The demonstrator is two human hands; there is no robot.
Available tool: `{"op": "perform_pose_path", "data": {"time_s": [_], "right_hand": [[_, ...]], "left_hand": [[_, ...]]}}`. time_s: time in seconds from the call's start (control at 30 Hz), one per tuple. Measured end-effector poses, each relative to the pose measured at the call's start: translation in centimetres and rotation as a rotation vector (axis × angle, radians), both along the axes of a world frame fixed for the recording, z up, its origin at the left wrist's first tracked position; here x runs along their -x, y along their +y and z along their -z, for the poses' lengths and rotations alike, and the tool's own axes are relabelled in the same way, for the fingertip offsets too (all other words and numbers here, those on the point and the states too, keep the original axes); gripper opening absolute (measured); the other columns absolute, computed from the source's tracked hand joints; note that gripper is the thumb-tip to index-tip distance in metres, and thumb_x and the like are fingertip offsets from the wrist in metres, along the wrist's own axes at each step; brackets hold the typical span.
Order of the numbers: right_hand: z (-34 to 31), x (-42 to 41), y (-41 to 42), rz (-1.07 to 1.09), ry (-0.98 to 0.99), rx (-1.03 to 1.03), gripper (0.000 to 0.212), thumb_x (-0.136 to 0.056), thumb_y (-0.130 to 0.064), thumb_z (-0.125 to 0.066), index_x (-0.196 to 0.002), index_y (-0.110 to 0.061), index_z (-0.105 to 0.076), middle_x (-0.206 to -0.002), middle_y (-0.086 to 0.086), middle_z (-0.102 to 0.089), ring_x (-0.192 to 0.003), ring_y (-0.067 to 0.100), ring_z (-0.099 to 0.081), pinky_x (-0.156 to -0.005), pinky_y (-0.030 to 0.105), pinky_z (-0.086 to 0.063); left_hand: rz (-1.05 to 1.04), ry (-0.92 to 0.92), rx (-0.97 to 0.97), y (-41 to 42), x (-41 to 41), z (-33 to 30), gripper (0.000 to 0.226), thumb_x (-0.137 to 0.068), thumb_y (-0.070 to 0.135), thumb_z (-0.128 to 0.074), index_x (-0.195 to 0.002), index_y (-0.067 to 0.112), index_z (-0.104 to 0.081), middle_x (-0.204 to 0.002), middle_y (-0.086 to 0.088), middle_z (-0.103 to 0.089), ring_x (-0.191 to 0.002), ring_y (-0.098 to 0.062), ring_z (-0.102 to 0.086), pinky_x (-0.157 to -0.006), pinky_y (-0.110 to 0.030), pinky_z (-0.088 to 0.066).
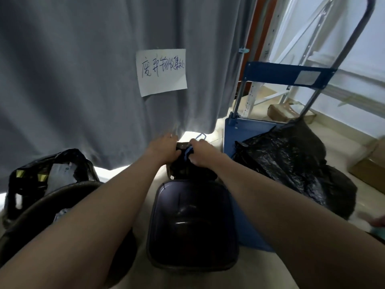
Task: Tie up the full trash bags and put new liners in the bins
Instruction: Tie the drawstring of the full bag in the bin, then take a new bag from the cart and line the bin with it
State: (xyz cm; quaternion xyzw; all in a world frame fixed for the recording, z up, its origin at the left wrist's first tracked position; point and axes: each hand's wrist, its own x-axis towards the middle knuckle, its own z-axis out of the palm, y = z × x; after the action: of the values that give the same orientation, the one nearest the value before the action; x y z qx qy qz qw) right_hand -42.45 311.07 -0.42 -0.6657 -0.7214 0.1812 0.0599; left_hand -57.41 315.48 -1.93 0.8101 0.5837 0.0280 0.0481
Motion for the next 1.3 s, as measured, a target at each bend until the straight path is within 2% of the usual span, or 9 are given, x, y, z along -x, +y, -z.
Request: {"op": "perform_pose_path", "data": {"time_s": [0.17,0.33,0.57,0.77,0.9,1.03,1.1,1.2,1.3], "right_hand": [[-2.5,-3.1,-3.0,-0.041,-0.036,0.051,0.037,-0.089,-0.021,-0.05,-0.126,-0.02,-0.056,-0.126,0.013,-0.057,-0.114,0.034,-0.056,-0.086,0.034,-0.044],[-2.1,-10.5,-7.0,0.106,-0.025,0.077,0.041,-0.09,-0.028,-0.053,-0.129,-0.016,-0.049,-0.127,0.013,-0.052,-0.111,0.033,-0.055,-0.089,0.041,-0.048],[1.5,-23.9,-12.2,0.384,-0.026,0.103,0.041,-0.093,-0.029,-0.052,-0.13,-0.015,-0.042,-0.123,0.015,-0.053,-0.106,0.035,-0.056,-0.087,0.042,-0.049],[6.0,-31.5,-14.1,0.592,-0.085,0.02,0.051,-0.091,-0.031,-0.056,-0.134,-0.015,-0.035,-0.132,0.014,-0.042,-0.118,0.037,-0.049,-0.092,0.051,-0.047],[9.4,-34.2,-14.3,0.701,-0.146,0.043,0.059,-0.09,-0.034,-0.062,-0.135,-0.011,-0.032,-0.136,0.014,-0.042,-0.122,0.036,-0.047,-0.089,0.049,-0.045],[11.6,-34.6,-13.9,0.643,-0.258,0.074,0.025,-0.091,-0.023,-0.054,-0.112,-0.01,-0.058,-0.121,0.014,-0.058,-0.107,0.033,-0.056,-0.082,0.041,-0.045],[11.7,-34.2,-13.2,0.622,-0.169,0.048,0.017,-0.089,-0.021,-0.053,-0.099,-0.01,-0.062,-0.116,0.012,-0.059,-0.103,0.034,-0.058,-0.08,0.04,-0.048],[10.4,-33.1,-11.7,0.61,0.095,-0.065,0.021,-0.086,-0.022,-0.059,-0.069,-0.013,-0.051,-0.079,0.007,-0.056,-0.078,0.028,-0.06,-0.061,0.031,-0.043],[8.0,-31.0,-10.2,0.624,0.414,-0.186,0.021,-0.087,-0.021,-0.06,-0.07,-0.015,-0.05,-0.066,-0.003,-0.053,-0.061,0.008,-0.05,-0.05,0.019,-0.037]], "left_hand": [[0.112,0.076,0.102,-2.6,-3.8,-2.7,0.033,-0.091,0.038,-0.056,-0.111,0.012,-0.062,-0.118,-0.017,-0.059,-0.107,-0.034,-0.058,-0.085,-0.036,-0.046],[0.219,0.103,0.147,-5.5,-11.2,-2.9,0.036,-0.089,0.04,-0.056,-0.114,0.014,-0.062,-0.123,-0.012,-0.058,-0.111,-0.029,-0.056,-0.093,-0.039,-0.047],[0.415,0.083,0.238,-8.4,-24.1,0.4,0.036,-0.092,0.04,-0.055,-0.118,0.016,-0.058,-0.12,-0.008,-0.055,-0.104,-0.028,-0.058,-0.087,-0.039,-0.05],[0.571,-0.091,0.164,-10.7,-32.4,5.0,0.032,-0.095,0.034,-0.052,-0.121,0.017,-0.058,-0.12,-0.004,-0.054,-0.106,-0.025,-0.057,-0.082,-0.035,-0.048],[0.618,-0.062,0.165,-11.6,-34.8,8.5,0.042,-0.095,0.034,-0.051,-0.133,0.015,-0.049,-0.129,-0.005,-0.049,-0.113,-0.024,-0.053,-0.088,-0.039,-0.049],[0.608,-0.11,0.174,-11.8,-34.6,10.9,0.041,-0.097,0.041,-0.048,-0.129,0.016,-0.053,-0.123,-0.003,-0.057,-0.106,-0.022,-0.058,-0.081,-0.036,-0.05],[0.6,-0.146,0.153,-11.6,-34.1,11.5,0.042,-0.096,0.045,-0.049,-0.127,0.017,-0.055,-0.121,-0.001,-0.059,-0.103,-0.02,-0.059,-0.074,-0.031,-0.045],[0.545,-0.218,0.115,-11.2,-33.5,11.1,0.053,-0.089,0.058,-0.054,-0.125,0.019,-0.056,-0.119,0.002,-0.059,-0.101,-0.018,-0.06,-0.073,-0.03,-0.045],[0.388,-0.394,0.144,-11.6,-33.0,9.4,0.045,-0.081,0.06,-0.059,-0.108,0.024,-0.06,-0.1,0.008,-0.065,-0.085,-0.013,-0.063,-0.069,-0.034,-0.054]]}}
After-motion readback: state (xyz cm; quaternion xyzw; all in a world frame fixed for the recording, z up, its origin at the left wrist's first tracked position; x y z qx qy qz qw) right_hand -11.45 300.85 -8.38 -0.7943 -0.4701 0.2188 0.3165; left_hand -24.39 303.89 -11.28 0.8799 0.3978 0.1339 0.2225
